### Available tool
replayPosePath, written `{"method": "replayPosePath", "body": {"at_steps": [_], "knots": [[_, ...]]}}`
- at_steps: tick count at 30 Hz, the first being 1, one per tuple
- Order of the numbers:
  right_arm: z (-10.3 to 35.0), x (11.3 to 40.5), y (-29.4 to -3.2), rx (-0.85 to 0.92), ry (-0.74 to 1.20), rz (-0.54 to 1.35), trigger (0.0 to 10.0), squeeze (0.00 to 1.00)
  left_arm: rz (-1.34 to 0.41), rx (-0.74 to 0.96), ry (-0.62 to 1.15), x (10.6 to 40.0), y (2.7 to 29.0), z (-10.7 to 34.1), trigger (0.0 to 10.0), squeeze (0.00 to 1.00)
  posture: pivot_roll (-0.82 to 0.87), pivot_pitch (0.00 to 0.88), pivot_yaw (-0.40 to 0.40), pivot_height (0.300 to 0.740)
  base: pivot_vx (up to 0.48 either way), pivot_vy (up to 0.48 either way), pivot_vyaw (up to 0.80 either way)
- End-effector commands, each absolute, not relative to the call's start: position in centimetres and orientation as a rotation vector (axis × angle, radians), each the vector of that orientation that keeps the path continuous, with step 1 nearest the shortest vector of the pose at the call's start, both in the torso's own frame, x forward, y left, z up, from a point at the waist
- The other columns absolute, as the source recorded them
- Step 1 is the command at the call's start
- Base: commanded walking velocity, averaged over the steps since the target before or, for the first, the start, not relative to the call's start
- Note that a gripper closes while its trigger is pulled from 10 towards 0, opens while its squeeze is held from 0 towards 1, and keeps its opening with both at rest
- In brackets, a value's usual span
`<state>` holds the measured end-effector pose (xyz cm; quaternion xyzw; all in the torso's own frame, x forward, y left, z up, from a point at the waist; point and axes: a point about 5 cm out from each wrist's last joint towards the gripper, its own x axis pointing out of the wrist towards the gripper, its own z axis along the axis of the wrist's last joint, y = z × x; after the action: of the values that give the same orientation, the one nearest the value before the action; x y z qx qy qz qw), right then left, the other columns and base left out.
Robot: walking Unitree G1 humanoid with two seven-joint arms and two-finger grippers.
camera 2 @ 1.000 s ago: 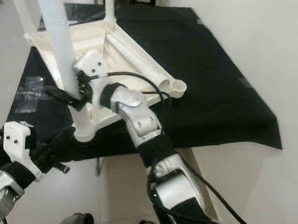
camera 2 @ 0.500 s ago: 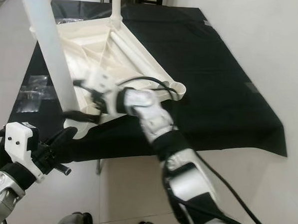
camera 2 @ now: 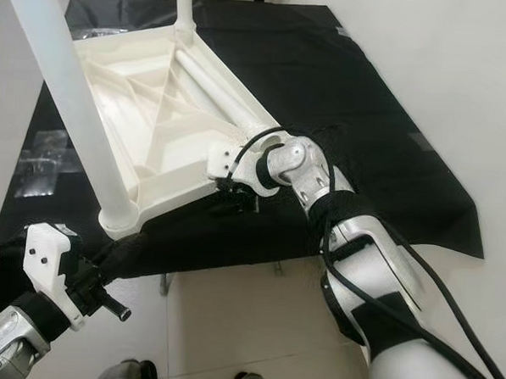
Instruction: Building children table
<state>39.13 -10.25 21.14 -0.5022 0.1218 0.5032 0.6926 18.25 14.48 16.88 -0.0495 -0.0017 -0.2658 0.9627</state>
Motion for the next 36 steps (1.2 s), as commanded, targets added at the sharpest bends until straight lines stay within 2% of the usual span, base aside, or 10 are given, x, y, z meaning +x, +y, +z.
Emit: {"method": "replayPosePath", "body": {"at_steps": [1, 6, 7, 10, 11, 18, 24, 27, 28, 36], "knots": [[21.1, 39.3, -10.0, -1.173, 0.31, 1.107, 10.0, 0.0, -0.548, -0.077, -0.001, 17.8, 14.4, 17.0, 10.0, 0.0, 0.14, 0.195, -0.114, 0.74, 0.0, 0.0, 0.0], [21.4, 39.6, -9.4, -1.192, 0.343, 1.106, 10.0, 0.0, -0.548, -0.084, -0.007, 17.5, 14.3, 17.1, 10.0, 0.0, 0.13, 0.204, -0.119, 0.74, 0.0, 0.0, 0.0], [21.4, 39.6, -9.1, -1.191, 0.353, 1.102, 3.0, 0.0, -0.549, -0.088, -0.007, 17.5, 14.2, 17.2, 10.0, 0.0, 0.13, 0.206, -0.12, 0.74, 0.0, 0.0, 0.0], [21.3, 39.7, -9.0, -1.19, 0.36, 1.102, 3.0, 0.0, -0.549, -0.09, -0.008, 17.5, 14.2, 17.2, 10.0, 0.0, 0.13, 0.206, -0.121, 0.74, 0.0, 0.0, 0.0], [21.2, 39.7, -8.8, -1.199, 0.376, 1.105, 0.0, 0.0, -0.55, -0.092, -0.009, 17.4, 14.2, 17.2, 10.0, 0.0, 0.13, 0.209, -0.124, 0.74, 0.0, 0.0, 0.0], [20.9, 39.4, -7.5, -1.148, 0.415, 1.163, 0.0, 0.0, -0.546, -0.101, -0.013, 17.4, 14.1, 17.2, 10.0, 0.0, 0.13, 0.207, -0.134, 0.74, 0.0, 0.0, 0.0], [22.1, 39.2, -5.8, -0.906, 0.355, 1.216, 0.0, 0.0, -0.544, -0.104, -0.016, 17.3, 13.9, 17.2, 10.0, 0.0, 0.13, 0.203, -0.139, 0.74, 0.0, 0.0, 0.0], [22.1, 39.2, -5.8, -0.906, 0.355, 1.216, 0.0, 0.0, -0.544, -0.104, -0.016, 17.3, 13.9, 17.2, 10.0, 0.0, 0.13, 0.203, -0.139, 0.74, 0.0, 0.0, 0.0], [23.5, 39.1, -4.7, -0.663, 0.306, 1.244, 0.0, 0.0, -0.542, -0.106, -0.018, 17.4, 14.0, 17.2, 10.0, 0.0, 0.13, 0.199, -0.137, 0.74, 0.0, 0.0, 0.0], [24.3, 39.5, -4.8, -0.495, 0.279, 1.175, 0.0, 0.0, -0.543, -0.107, -0.019, 17.5, 14.1, 17.1, 10.0, 0.0, 0.13, 0.189, -0.125, 0.74, 0.0, 0.0, 0.0]]}}
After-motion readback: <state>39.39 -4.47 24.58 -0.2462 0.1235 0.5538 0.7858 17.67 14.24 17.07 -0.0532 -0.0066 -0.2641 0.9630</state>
